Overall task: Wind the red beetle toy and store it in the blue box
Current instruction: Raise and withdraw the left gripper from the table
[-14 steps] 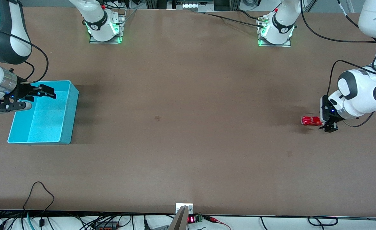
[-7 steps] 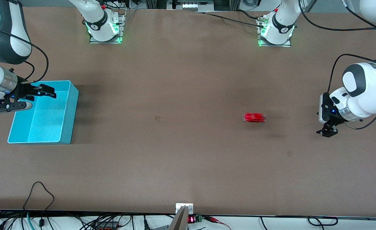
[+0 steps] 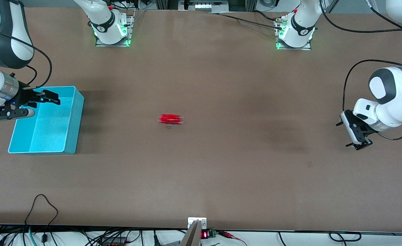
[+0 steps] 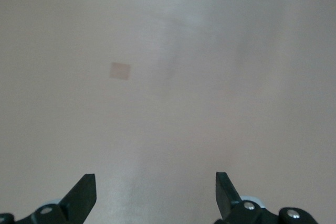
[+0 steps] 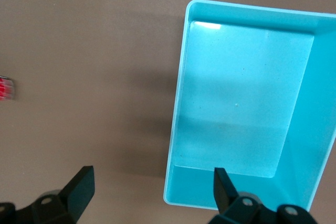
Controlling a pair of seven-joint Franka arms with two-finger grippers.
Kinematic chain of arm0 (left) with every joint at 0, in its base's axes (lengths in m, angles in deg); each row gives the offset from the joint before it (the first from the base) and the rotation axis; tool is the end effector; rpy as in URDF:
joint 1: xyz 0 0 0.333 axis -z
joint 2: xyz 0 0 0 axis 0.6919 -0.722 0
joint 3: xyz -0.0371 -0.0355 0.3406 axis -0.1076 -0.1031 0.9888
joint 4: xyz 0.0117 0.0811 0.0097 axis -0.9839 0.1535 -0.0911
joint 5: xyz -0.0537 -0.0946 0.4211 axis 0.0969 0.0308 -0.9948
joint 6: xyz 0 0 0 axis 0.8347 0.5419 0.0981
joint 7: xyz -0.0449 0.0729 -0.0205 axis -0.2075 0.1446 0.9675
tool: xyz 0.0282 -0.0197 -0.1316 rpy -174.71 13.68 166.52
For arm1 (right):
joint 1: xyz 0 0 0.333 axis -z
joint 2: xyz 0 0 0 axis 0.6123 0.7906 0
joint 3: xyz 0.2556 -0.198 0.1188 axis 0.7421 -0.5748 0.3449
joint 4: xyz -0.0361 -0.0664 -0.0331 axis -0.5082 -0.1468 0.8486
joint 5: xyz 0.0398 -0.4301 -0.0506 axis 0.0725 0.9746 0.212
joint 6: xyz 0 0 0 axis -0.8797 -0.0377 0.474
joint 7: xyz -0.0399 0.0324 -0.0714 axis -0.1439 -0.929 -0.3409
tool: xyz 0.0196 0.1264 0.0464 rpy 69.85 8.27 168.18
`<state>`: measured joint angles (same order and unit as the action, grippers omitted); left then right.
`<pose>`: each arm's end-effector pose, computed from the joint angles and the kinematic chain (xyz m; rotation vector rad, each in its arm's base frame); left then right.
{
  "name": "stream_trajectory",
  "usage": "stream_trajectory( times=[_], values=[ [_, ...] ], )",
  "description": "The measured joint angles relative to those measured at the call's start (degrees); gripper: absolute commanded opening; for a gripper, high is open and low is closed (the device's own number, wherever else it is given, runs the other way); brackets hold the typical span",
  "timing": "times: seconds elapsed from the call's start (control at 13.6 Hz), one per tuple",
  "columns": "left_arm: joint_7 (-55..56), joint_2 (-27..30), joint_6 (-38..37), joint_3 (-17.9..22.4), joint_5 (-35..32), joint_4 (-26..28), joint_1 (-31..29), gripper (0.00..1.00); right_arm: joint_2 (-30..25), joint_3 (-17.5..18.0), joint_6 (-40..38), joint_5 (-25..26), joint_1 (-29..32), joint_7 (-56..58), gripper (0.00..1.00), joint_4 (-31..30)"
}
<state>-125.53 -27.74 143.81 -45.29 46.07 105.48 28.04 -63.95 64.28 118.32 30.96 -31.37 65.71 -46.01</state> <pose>0.6637 0.0947 0.2984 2.5335 -1.7911 0.1708 0.6040 -0.0716 0.4071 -3.1031 -0.2132 0.1785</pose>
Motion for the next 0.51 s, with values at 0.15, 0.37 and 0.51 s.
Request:
stream_trajectory(
  times=[0.15, 0.37, 0.51],
  values=[
    [3.63, -0.06, 3.39, -0.01, 0.00, -0.94, 0.03, 1.00, 0.00, 0.00, -0.01, 0.00, 0.00, 0.00, 1.00, 0.00],
    [16.57, -0.05, 5.17, 0.02, 0.00, -1.76, 0.00, 1.00, 0.00, 0.01, -0.02, 0.00, 0.00, -0.01, 1.00, 0.00],
    [31.36, 0.00, 3.80, 0.06, 0.00, -2.53, 0.01, 1.00, 0.00, 0.02, -0.02, 0.00, -0.01, -0.03, 1.00, 0.00]
  ],
)
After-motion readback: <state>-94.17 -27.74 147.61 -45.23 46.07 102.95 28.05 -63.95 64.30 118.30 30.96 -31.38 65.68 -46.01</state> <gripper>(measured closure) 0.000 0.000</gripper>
